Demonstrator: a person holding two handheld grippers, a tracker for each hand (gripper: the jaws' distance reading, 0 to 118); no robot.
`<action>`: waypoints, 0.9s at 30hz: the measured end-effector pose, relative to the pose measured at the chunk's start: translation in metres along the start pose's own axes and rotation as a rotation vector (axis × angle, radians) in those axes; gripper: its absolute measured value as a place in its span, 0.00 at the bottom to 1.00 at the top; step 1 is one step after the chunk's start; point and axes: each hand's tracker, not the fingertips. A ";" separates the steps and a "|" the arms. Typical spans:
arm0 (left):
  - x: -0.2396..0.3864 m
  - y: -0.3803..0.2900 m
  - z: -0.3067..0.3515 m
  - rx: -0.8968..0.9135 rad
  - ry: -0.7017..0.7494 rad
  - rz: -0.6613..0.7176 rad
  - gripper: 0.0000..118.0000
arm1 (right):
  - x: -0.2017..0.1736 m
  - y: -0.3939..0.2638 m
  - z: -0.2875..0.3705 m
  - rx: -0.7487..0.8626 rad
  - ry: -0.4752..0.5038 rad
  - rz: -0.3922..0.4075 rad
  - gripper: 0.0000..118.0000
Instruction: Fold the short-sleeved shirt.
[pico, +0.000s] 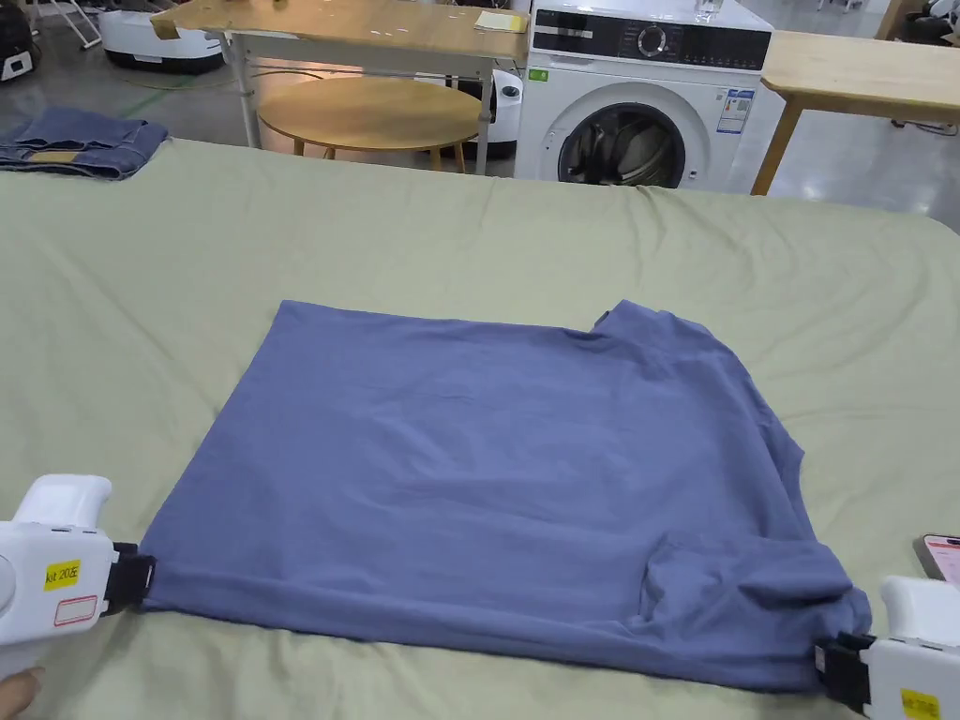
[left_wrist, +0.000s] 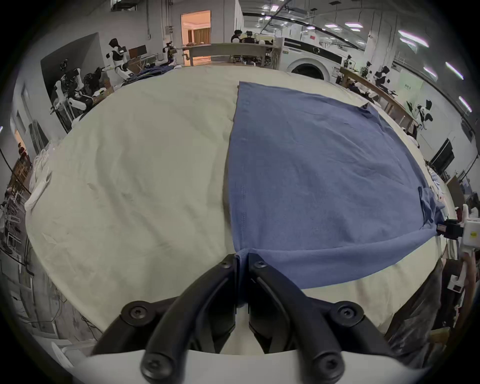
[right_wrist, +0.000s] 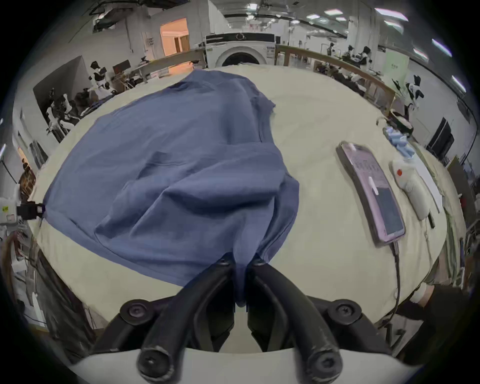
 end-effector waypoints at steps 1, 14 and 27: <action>-0.001 0.005 0.006 0.029 -0.013 0.008 0.01 | 0.000 0.008 0.007 0.021 0.004 0.000 0.03; 0.002 0.141 -0.008 0.176 -0.037 0.023 0.01 | 0.002 0.148 -0.021 0.140 0.024 -0.053 0.03; 0.000 0.197 -0.125 -0.040 0.012 0.037 0.01 | -0.008 0.207 -0.131 0.004 -0.001 -0.021 0.04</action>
